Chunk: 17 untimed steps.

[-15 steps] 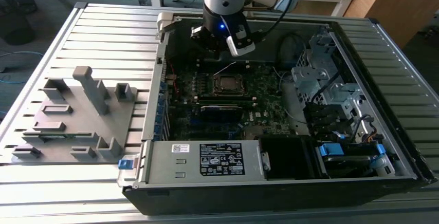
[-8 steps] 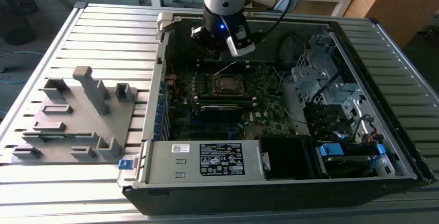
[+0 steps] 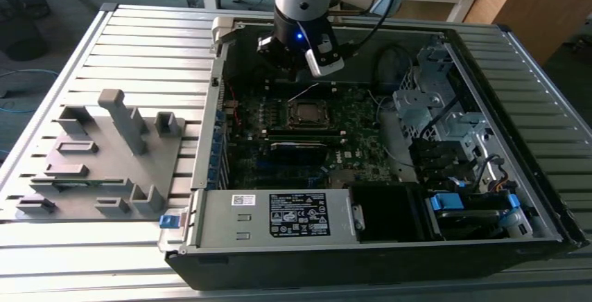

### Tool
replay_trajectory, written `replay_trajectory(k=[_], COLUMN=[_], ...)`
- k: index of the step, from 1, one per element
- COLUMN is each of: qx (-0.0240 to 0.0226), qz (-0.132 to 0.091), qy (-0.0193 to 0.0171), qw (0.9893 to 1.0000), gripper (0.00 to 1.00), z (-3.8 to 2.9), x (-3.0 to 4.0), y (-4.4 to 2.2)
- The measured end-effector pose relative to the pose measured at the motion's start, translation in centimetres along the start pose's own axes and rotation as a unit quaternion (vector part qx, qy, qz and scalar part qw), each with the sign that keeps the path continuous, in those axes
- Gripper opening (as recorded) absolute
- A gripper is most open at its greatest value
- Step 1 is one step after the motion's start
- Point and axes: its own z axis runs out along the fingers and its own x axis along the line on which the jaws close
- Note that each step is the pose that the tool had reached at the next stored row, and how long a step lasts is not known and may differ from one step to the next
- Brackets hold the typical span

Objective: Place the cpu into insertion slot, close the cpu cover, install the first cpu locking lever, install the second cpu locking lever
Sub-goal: 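Install the first cpu locking lever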

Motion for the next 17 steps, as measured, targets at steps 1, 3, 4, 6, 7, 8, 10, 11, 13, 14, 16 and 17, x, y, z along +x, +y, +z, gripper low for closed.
replay_trajectory(k=[1,3,4,6,7,8,10,11,13,14,16,17], qx=[0.0015,0.0017,0.0017,0.0018,0.0018,0.0018,0.0018,0.0018,0.0018,0.0018,0.0018,0.0018], qz=[0.000,0.000,0.000,0.000,0.000,0.000,0.000,0.000,0.000,0.000,0.000,0.000], qy=[-0.0001,-0.0001,-0.0001,-0.0001,-0.0001,-0.0001,-0.0001,-0.0001,-0.0001,-0.0001,-0.0001,-0.0001], qw=[1.0000,1.0000,1.0000,1.0000,1.0000,1.0000,1.0000,1.0000,1.0000,1.0000,1.0000,1.0000], gripper=[0.10,0.10,0.10,0.10,0.10,0.10,0.10,0.10,0.10,0.10,0.10,0.10], z=[0.01,0.01,0.01,0.11,0.11,0.11,0.11,0.16,0.21,0.21,0.21,0.21], x=[0.00,0.00,0.00,-0.04,-0.04,-0.04,-0.04,-0.06,-0.07,-0.07,-0.07,-0.07], y=[0.00,-0.01,-0.01,-0.03,-0.03,-0.03,-0.03,-0.04,-0.05,-0.05,-0.05,-0.05])
